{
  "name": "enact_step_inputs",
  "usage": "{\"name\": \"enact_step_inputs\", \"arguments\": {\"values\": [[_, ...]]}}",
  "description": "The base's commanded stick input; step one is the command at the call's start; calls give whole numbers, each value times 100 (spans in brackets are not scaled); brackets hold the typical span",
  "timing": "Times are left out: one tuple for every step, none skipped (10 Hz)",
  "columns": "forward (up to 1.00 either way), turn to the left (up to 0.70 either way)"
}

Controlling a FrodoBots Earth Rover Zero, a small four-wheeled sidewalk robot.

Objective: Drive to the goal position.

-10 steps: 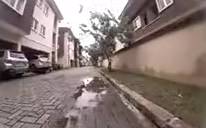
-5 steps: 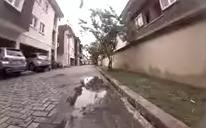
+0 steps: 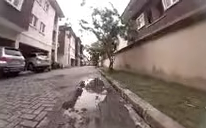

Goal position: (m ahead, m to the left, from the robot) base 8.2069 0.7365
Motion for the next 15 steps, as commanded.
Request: {"name": "enact_step_inputs", "arguments": {"values": [[50, 0], [50, 0], [50, 0], [50, 0], [50, 50], [50, 50], [50, 24], [50, 0], [50, 0], [50, 0], [50, 0], [50, 0], [50, 0], [50, 0], [50, 0]]}}
